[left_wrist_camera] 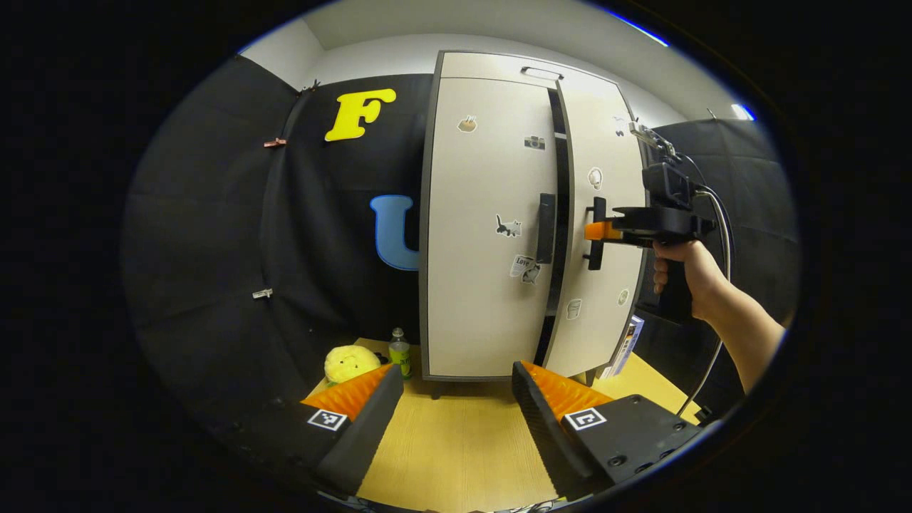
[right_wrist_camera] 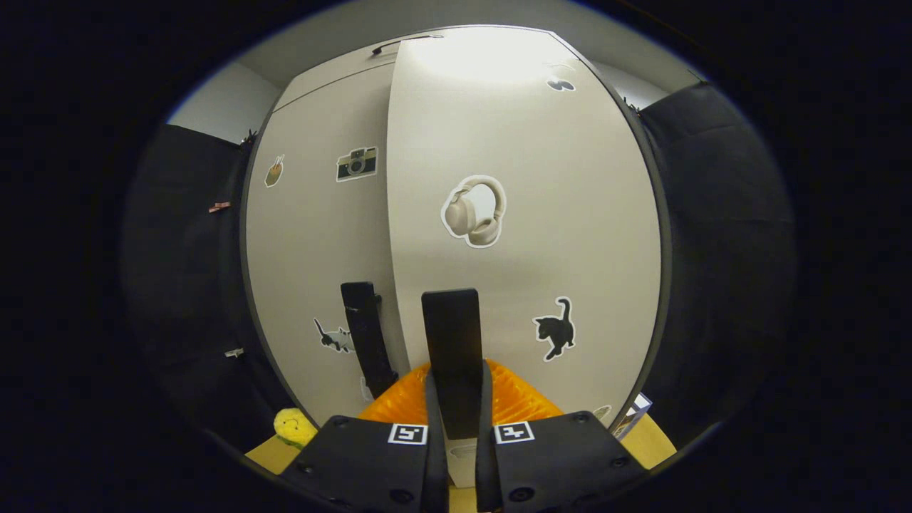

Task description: Open the right door of the double-door shoe cabinet with the right hand, and open the left door with the left hand.

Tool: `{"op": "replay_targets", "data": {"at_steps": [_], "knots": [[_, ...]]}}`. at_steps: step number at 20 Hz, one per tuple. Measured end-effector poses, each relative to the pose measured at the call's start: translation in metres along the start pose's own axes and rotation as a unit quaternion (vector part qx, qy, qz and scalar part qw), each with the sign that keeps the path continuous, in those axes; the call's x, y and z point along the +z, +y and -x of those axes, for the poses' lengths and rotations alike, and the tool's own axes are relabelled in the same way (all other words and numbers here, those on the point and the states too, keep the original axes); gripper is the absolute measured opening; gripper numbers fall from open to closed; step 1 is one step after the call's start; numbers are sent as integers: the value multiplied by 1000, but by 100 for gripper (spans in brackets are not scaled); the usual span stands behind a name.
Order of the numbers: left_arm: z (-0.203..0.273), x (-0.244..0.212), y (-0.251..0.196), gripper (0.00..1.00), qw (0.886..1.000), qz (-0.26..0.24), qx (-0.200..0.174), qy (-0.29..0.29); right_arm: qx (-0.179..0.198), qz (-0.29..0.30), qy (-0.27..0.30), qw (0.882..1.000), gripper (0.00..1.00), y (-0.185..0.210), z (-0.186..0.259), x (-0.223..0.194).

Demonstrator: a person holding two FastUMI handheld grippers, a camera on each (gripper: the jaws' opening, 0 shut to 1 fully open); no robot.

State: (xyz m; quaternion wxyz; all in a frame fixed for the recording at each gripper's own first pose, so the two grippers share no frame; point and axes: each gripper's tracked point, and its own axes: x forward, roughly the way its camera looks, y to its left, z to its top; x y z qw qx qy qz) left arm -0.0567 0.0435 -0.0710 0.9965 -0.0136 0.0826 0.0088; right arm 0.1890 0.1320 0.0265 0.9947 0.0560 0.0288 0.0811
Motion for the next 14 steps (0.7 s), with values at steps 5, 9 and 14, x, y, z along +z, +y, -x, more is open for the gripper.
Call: {"op": "replay_targets", "data": {"at_steps": [5,9,14], "knots": [[1,4,1,95,1000,-3,-7,3,1,-7,-6,1000,19,-7,15,3],[1,9,-13,95,1000,-5,7,-9,23,-34,-14,999,19,-12,24,7],[-4,9,-58,95,999,23,23,-12,57,-36,-14,998,19,-21,37,11]]}}
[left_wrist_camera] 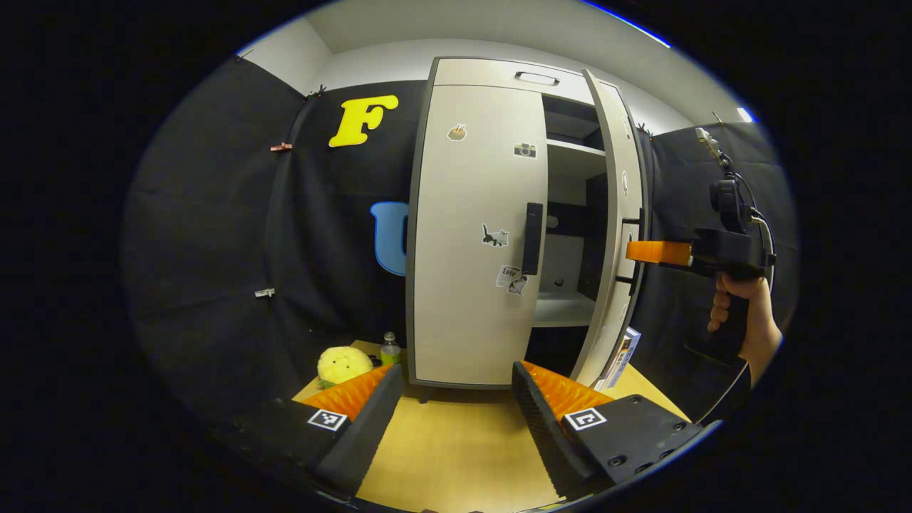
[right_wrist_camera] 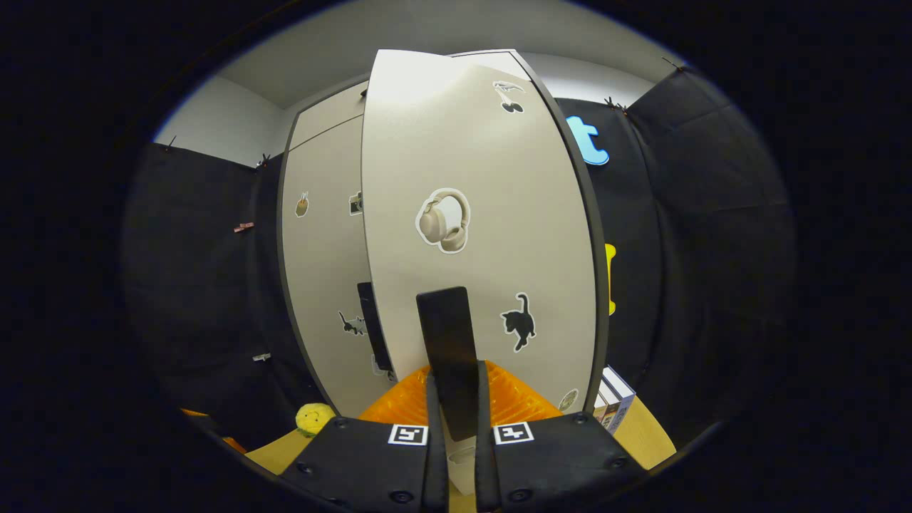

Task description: Open the right door of the double-door shoe cabinet with the right hand, and open the left door with the left hand.

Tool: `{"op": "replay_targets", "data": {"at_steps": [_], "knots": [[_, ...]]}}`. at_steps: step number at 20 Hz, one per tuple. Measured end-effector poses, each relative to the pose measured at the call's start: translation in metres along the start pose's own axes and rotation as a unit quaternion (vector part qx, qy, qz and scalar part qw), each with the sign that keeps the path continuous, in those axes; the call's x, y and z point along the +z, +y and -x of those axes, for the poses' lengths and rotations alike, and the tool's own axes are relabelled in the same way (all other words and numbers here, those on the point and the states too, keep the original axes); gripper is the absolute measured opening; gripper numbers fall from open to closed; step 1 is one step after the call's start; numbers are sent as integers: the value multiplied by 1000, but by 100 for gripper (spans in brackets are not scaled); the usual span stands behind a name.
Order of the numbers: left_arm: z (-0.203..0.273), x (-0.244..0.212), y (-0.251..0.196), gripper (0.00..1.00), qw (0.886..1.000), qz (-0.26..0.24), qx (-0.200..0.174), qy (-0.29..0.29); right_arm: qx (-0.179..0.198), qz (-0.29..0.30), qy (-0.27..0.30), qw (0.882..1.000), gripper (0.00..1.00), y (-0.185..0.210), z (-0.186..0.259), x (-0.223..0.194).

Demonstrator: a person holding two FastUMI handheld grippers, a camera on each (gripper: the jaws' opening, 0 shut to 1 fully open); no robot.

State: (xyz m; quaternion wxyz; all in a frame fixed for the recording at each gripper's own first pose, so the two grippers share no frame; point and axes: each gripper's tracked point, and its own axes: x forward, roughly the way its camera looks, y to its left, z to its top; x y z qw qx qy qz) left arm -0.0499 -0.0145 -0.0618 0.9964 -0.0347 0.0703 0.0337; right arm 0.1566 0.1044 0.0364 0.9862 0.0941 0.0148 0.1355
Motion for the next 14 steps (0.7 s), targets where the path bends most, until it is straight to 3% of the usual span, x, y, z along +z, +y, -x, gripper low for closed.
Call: {"op": "replay_targets", "data": {"at_steps": [6,14], "knots": [[1,0,-62,95,1000,0,-27,5,13,6,0,1000,18,-11,12,3],[5,-2,-93,95,1000,22,-1,7,13,34,-12,999,17,-42,35,10]]}}
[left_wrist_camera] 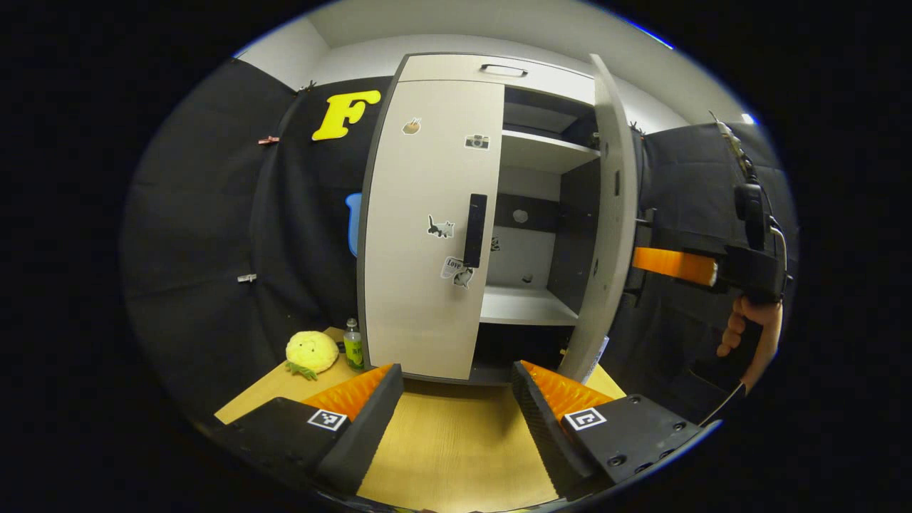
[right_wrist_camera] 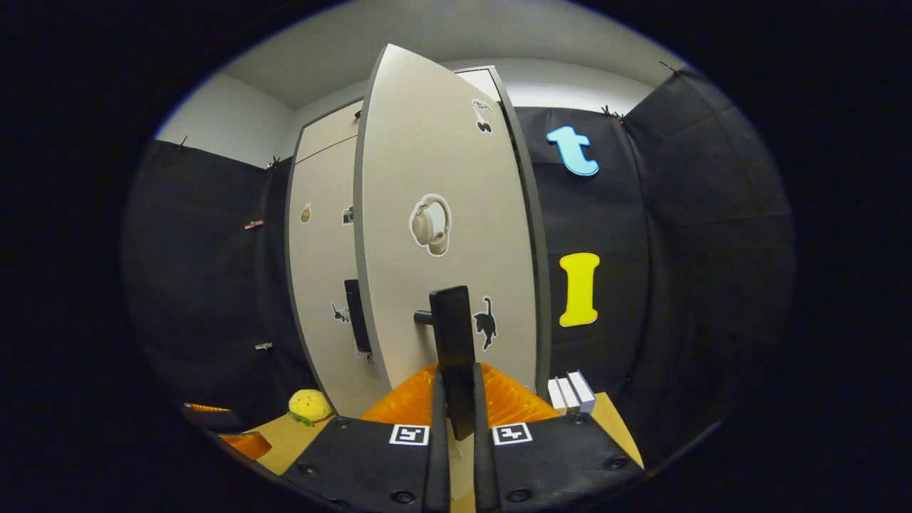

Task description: Open the right door of the double-door shoe cabinet with the right hand, and open the left door with the left hand.

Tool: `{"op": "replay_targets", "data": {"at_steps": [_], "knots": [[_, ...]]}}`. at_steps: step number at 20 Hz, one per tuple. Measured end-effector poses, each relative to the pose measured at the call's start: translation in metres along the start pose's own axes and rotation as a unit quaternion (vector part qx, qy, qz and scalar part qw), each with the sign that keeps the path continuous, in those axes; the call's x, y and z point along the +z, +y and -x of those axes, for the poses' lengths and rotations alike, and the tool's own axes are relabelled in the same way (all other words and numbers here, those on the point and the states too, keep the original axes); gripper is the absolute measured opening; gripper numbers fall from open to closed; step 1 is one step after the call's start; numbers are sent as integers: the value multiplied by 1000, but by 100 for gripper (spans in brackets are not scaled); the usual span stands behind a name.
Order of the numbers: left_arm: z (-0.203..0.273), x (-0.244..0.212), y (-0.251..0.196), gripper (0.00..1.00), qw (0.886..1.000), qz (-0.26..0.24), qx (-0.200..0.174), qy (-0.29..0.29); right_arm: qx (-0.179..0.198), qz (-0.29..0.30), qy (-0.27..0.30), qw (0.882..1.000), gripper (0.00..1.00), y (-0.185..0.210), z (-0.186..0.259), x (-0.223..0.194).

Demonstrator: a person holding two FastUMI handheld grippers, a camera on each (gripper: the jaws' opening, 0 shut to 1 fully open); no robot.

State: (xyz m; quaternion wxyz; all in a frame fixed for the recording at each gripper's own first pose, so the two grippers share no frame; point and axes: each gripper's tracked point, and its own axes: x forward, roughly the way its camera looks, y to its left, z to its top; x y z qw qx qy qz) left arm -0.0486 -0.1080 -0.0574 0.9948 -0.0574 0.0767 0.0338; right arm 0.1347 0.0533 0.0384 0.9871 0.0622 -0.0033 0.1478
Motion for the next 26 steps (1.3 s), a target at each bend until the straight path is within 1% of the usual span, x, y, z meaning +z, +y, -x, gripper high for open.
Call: {"op": "replay_targets", "data": {"at_steps": [2,4,6,8,9,10,11,12,13,14,15,17,20,23,26], "knots": [[-1,9,0,95,1000,17,14,-11,4,3,0,1000,17,-11,13,2],[-1,16,6,95,999,21,31,-22,3,11,-9,1000,17,-27,17,8],[-1,23,12,95,999,15,41,-28,-19,21,-13,1000,17,-54,20,15],[-2,32,18,95,998,-3,47,-37,-59,17,-14,998,16,-89,25,19],[-3,38,23,95,998,-11,53,-43,-59,9,-16,998,22,-99,30,21],[-4,42,27,95,997,-14,55,-47,-44,-13,-10,999,11,-96,24,21],[-5,46,30,95,997,-15,55,-51,-30,-31,4,999,20,-84,38,19],[-6,46,30,95,997,-14,54,-53,-27,-29,7,999,16,-82,28,13],[-7,48,31,95,997,-13,54,-54,-31,-13,0,999,16,-86,38,18],[-8,49,37,95,997,-10,53,-55,-44,5,-8,999,16,-89,42,19],[-9,50,41,95,997,-8,51,-56,-47,14,-14,999,15,-86,48,22],[-14,48,43,95,998,-5,41,-51,-54,6,-14,998,15,-79,58,19],[-27,44,59,95,999,-6,26,-41,-68,-4,-3,998,15,-67,74,11],[-40,40,71,95,1000,-3,5,-28,-60,-18,5,998,15,-36,80,-2],[-56,43,84,95,999,-4,-17,-27,-54,-45,20,997,15,2,83,-28]]}}
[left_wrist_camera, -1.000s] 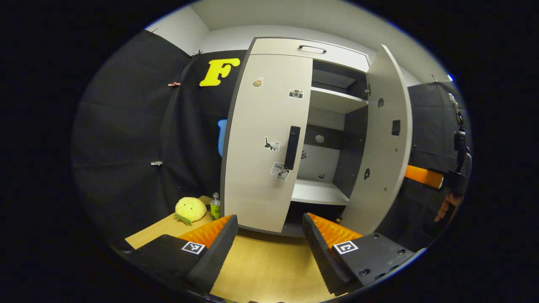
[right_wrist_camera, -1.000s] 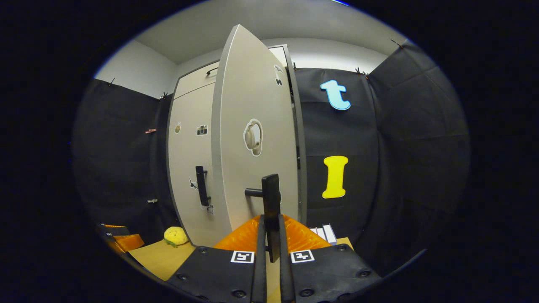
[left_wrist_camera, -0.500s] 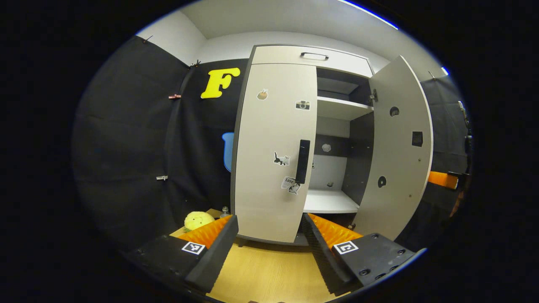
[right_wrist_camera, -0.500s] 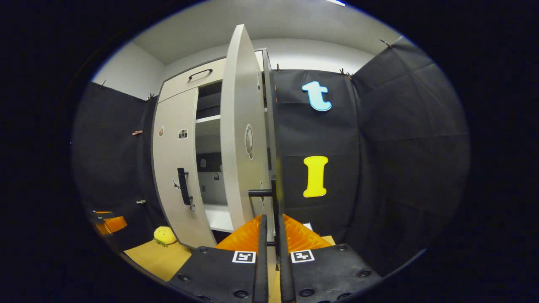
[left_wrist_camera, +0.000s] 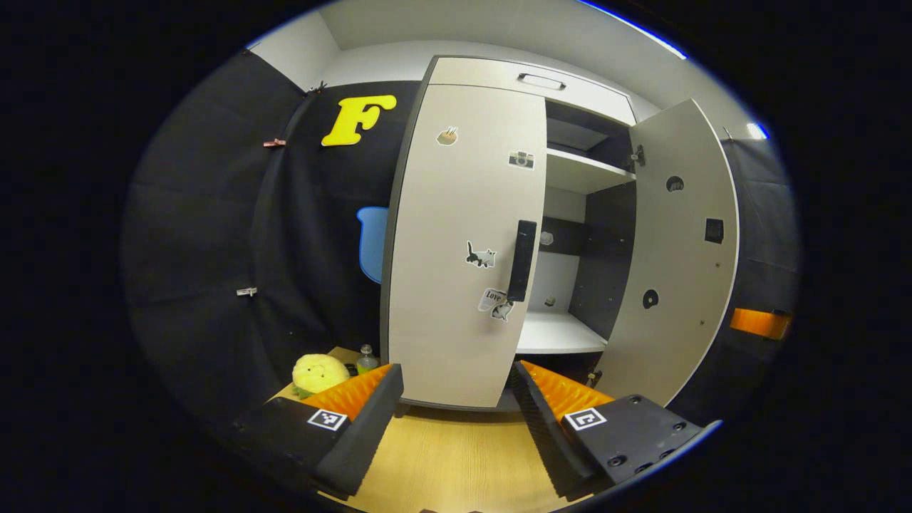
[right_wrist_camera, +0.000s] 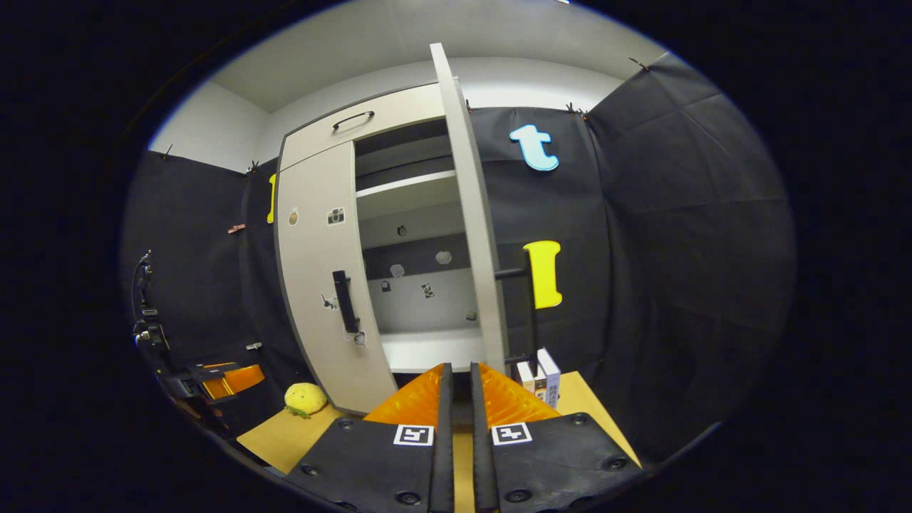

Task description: Open the right door of the double-door shoe cabinet with the right hand, and open the left door with the left hand.

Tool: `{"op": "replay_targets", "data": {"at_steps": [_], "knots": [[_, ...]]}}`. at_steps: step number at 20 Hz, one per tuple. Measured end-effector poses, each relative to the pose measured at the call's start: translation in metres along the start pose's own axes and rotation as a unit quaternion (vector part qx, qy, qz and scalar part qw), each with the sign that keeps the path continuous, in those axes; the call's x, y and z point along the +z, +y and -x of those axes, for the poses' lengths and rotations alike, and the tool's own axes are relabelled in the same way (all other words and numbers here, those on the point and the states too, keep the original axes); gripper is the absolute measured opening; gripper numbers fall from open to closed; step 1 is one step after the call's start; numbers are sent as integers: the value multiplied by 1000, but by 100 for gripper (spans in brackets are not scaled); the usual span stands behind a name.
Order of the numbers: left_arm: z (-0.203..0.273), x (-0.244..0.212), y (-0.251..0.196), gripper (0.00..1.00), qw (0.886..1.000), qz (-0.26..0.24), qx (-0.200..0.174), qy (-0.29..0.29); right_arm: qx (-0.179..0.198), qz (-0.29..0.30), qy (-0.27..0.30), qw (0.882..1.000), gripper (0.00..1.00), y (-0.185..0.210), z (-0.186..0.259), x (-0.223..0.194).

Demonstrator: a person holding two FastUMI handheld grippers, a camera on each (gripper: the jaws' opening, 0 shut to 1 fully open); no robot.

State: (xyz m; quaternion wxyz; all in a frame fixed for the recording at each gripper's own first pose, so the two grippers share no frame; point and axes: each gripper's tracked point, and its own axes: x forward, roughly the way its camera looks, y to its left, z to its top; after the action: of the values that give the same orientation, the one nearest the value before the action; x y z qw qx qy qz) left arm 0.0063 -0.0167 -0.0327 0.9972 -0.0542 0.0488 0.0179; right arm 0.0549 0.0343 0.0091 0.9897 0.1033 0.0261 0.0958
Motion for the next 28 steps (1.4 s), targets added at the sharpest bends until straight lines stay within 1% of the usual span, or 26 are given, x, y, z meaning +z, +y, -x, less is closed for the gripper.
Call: {"op": "replay_targets", "data": {"at_steps": [1,3,6,8,9,10,11,12,15,16,17,18,21,22,24,25,27,28], "knots": [[-4,1,5,95,1000,0,-6,1,3,-2,2,1000,15,15,-2,-7],[-9,5,15,95,1000,2,-19,-2,4,13,12,1000,15,44,-8,-26],[-15,7,31,95,999,-6,-32,-3,-7,43,15,999,15,70,-18,-40],[-19,9,37,95,999,-11,-41,-3,-7,55,17,998,15,85,-21,-46],[-20,11,39,95,999,-14,-44,-6,-10,55,2,998,10,89,-34,-40],[-23,13,41,95,999,-17,-47,-9,-10,61,4,998,5,86,-21,-36],[-26,15,42,95,999,-21,-48,-10,-11,69,11,997,5,97,-28,-49],[-30,16,40,95,998,-23,-50,-10,-12,74,10,997,5,99,-32,-52],[-42,30,24,95,998,-21,-62,-21,-35,70,2,997,5,91,-44,-55],[-46,33,19,94,997,-20,-65,-24,-37,65,3,997,5,88,-50,-57],[-52,37,12,95,997,-22,-67,-27,-40,58,5,997,8,84,-54,-60],[-59,42,6,95,997,-24,-67,-28,-42,53,6,998,11,78,-57,-64],[-83,56,-16,95,996,-39,-66,-37,-38,48,15,998,66,68,-67,-74],[-92,60,-24,94,996,-43,-66,-39,-36,50,17,998,80,65,-71,-77],[-110,68,-40,95,996,-49,-66,-41,-31,52,22,998,82,59,-76,-82],[-119,72,-49,95,996,-49,-66,-43,-30,51,25,998,90,56,-78,-86],[-138,81,-64,95,996,-45,-69,-45,-23,51,34,998,98,52,-80,-92],[-148,84,-70,95,996,-43,-69,-47,-22,52,37,998,99,49,-81,-94]]}}
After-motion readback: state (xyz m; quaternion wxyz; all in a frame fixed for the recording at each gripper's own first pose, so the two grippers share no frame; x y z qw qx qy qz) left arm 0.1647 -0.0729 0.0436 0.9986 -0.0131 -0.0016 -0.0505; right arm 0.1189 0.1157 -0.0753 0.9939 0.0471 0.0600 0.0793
